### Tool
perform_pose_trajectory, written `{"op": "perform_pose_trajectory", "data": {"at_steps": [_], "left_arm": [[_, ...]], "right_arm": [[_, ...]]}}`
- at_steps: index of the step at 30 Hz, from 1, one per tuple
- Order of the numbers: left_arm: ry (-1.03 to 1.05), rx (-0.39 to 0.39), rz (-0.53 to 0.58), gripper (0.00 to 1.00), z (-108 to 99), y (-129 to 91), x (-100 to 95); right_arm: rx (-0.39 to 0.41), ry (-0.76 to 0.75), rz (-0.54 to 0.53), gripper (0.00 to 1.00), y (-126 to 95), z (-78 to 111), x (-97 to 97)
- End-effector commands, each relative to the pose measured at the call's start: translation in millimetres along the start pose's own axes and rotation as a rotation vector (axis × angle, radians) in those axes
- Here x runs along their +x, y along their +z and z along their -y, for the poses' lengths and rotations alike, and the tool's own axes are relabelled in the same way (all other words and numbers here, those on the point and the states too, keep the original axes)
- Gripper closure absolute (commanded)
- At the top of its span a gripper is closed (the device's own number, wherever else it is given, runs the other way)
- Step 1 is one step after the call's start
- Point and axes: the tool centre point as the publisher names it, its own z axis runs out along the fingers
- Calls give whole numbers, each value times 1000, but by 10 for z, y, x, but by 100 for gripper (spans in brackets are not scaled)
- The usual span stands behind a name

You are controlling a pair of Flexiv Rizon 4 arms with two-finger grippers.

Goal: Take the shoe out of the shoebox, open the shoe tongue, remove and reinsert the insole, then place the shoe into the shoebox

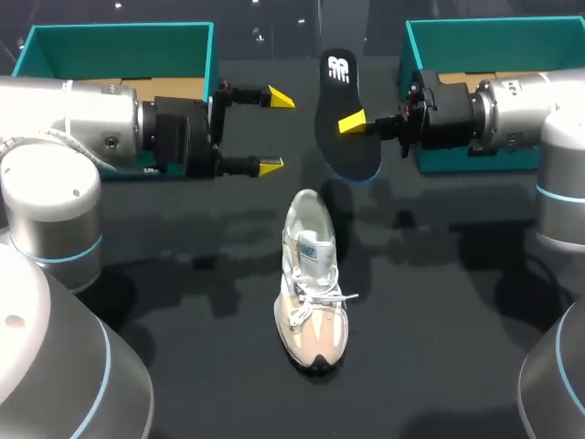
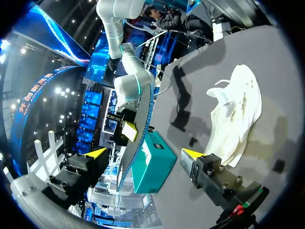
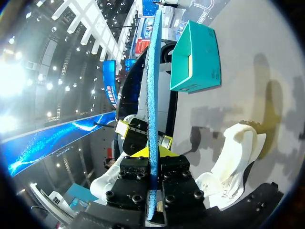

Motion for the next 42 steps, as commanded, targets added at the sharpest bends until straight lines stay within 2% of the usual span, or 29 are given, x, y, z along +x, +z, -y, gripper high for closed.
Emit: {"op": "perform_pose_trajectory", "data": {"at_steps": [1,5,9,12,25,26,27,28,34,42], "left_arm": [[-232,-73,-174,0,-24,-90,-5],[-550,-169,-341,0,-67,-193,40],[-811,-174,-439,0,-59,-294,94],[-813,-181,-438,0,-52,-342,95],[-813,-181,-438,0,-52,-342,95],[-813,-181,-438,0,-52,-342,95],[-856,-215,-462,0,-77,-320,158],[-909,-280,-487,0,-103,-297,212],[-1010,-398,-552,0,-180,-317,530],[-1081,-476,-598,0,-198,-219,975]], "right_arm": [[-38,-53,14,100,-86,0,38],[-52,-111,37,100,-113,-56,1],[-57,-168,57,100,-133,-105,-102],[-56,-202,63,100,-152,-113,-202],[-56,-202,63,100,-152,-113,-202],[-104,-214,89,100,-177,-151,-209],[-160,-254,63,100,-187,-158,-210],[-183,-278,34,100,-187,-146,-210],[-171,-362,53,100,-72,-126,-356],[-134,-442,50,100,9,-130,-449]]}}
